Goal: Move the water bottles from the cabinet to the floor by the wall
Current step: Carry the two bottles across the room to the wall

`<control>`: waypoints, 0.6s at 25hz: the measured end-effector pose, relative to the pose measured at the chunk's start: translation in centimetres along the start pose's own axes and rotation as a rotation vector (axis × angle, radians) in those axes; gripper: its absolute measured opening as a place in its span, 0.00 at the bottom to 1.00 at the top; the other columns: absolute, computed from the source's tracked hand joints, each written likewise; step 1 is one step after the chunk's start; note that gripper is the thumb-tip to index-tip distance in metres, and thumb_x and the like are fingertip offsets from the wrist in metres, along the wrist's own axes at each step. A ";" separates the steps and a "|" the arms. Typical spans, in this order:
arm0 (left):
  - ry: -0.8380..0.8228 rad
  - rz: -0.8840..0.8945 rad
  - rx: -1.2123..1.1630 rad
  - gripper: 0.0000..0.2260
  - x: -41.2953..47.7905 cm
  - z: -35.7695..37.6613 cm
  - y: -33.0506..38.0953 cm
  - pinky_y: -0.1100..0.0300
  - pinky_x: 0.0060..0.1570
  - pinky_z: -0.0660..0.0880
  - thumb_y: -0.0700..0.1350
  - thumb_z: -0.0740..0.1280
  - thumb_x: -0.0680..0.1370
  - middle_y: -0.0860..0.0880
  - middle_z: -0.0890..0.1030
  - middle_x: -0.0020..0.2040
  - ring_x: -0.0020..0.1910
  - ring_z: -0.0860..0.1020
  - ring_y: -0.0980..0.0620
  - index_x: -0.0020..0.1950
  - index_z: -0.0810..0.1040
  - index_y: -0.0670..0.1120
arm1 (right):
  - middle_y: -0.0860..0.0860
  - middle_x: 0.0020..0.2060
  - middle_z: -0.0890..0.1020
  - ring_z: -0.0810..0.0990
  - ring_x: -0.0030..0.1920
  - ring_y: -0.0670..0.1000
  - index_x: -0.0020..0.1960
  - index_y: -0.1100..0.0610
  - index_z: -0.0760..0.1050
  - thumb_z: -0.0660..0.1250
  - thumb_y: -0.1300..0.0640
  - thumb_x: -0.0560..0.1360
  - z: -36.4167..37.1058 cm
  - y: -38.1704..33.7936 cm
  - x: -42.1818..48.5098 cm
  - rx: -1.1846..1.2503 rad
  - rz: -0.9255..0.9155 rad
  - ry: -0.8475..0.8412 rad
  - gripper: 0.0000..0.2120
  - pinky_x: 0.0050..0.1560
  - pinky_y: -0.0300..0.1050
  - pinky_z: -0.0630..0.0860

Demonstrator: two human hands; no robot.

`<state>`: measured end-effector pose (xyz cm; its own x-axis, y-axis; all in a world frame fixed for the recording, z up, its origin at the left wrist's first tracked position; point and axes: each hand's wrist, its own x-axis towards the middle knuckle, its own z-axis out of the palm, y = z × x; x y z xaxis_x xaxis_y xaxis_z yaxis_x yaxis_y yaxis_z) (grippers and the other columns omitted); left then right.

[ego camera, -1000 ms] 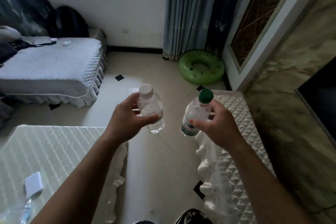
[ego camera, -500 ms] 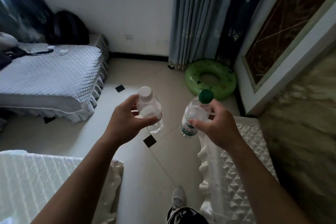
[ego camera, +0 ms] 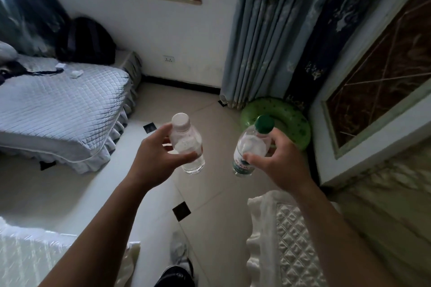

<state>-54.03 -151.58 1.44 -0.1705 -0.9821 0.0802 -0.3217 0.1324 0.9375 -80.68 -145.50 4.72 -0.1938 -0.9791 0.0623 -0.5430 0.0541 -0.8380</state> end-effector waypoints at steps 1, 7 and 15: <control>-0.002 -0.001 -0.007 0.34 1.8 -0.2 -0.5 0.50 0.54 0.81 0.60 0.81 0.58 0.55 0.83 0.53 0.52 0.82 0.54 0.61 0.77 0.56 | 0.47 0.45 0.81 0.80 0.44 0.46 0.49 0.47 0.75 0.79 0.55 0.64 0.4 0.1 1.8 0.001 0.000 0.003 0.18 0.37 0.31 0.74; -0.017 0.025 -0.002 0.31 14.9 -2.0 -3.2 0.51 0.54 0.80 0.58 0.80 0.59 0.57 0.83 0.50 0.50 0.83 0.55 0.60 0.77 0.56 | 0.48 0.46 0.81 0.80 0.46 0.48 0.49 0.48 0.75 0.79 0.51 0.61 4.2 0.3 14.9 0.002 0.010 0.020 0.19 0.45 0.43 0.78; -0.063 0.038 0.010 0.32 31.4 -4.7 -4.7 0.54 0.53 0.80 0.59 0.80 0.58 0.56 0.84 0.50 0.49 0.83 0.57 0.59 0.77 0.55 | 0.49 0.46 0.81 0.80 0.47 0.51 0.49 0.49 0.76 0.76 0.45 0.58 7.8 -0.1 30.5 0.009 0.038 0.078 0.22 0.49 0.56 0.79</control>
<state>-53.54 -183.63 1.16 -0.2409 -0.9660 0.0940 -0.3235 0.1713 0.9306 -80.20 -176.88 2.44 -0.2775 -0.9580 0.0720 -0.5271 0.0892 -0.8451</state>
